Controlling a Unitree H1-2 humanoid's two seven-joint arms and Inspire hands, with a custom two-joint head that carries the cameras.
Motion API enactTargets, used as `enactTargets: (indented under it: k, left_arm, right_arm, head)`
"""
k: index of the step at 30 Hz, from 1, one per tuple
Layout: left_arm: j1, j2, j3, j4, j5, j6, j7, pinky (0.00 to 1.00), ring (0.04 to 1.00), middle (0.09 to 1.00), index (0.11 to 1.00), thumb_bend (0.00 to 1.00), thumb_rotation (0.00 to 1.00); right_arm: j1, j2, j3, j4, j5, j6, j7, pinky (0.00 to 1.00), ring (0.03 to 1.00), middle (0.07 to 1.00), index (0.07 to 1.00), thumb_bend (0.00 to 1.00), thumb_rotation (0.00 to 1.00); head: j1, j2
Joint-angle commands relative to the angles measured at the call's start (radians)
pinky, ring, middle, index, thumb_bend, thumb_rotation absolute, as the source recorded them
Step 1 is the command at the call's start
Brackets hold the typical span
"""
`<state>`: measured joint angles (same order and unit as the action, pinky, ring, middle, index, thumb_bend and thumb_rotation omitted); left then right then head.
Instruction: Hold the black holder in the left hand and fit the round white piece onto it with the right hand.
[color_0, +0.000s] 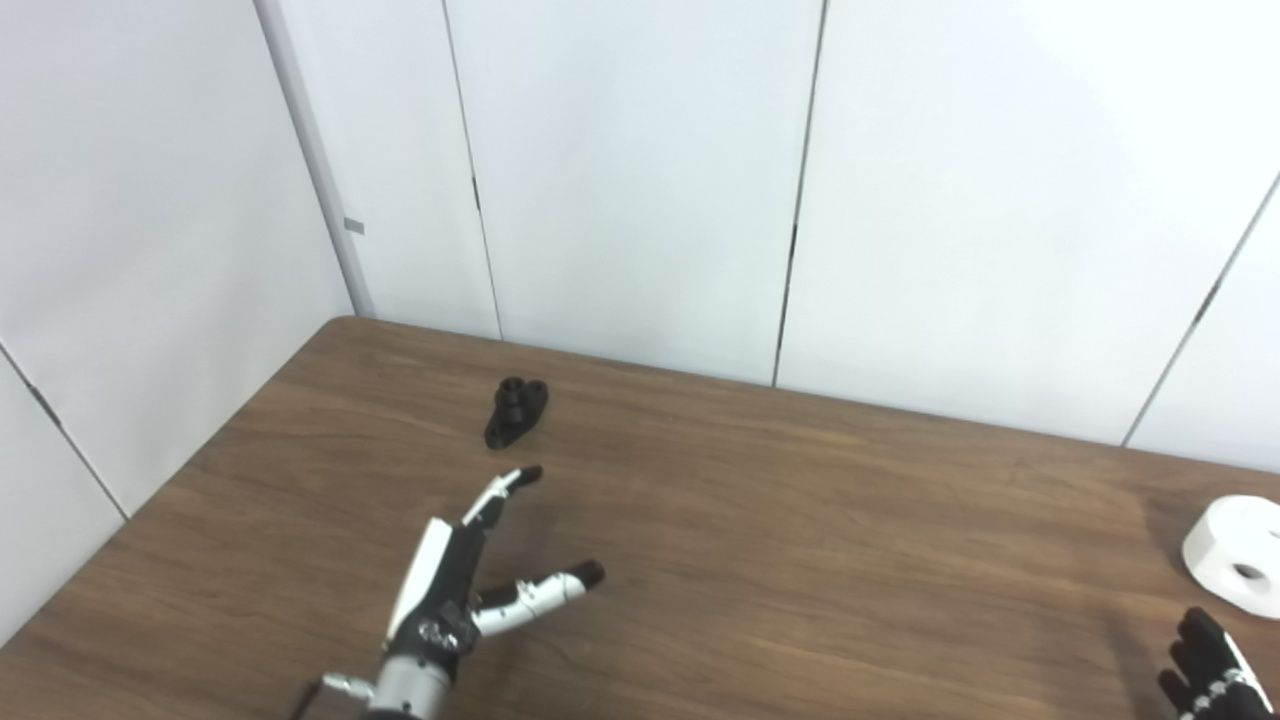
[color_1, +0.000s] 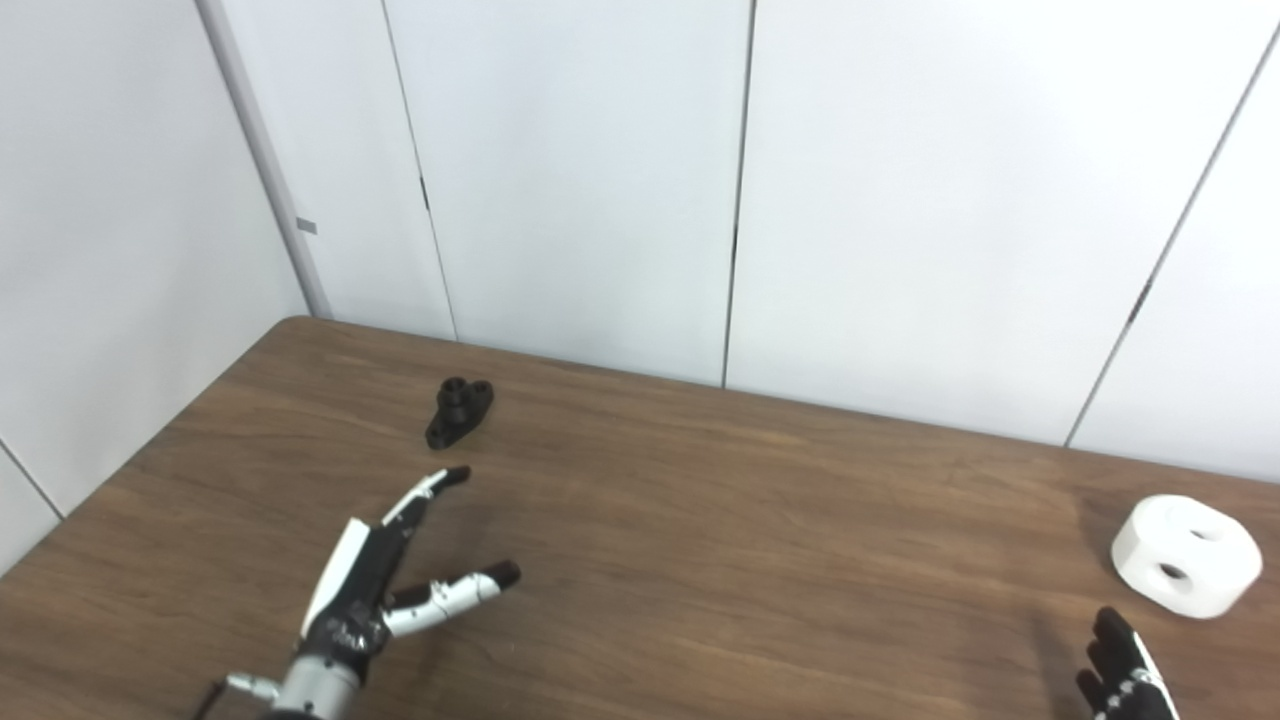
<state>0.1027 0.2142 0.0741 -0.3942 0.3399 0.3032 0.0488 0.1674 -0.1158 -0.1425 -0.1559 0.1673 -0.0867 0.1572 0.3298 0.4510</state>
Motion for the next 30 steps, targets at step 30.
enactTargets:
  k: [30]
  left_arm:
    - [-0.335,0.131,0.063,0.376,0.232,0.12,0.105,1.0,0.996,0.932,0.832,0.89,0.43]
  right_arm:
    - [0.037,0.018,0.017,0.057,-0.006,-0.017,-0.024,0.94,0.95,0.937,0.904,0.75,0.92]
  head:
    - [-0.022,0.013]
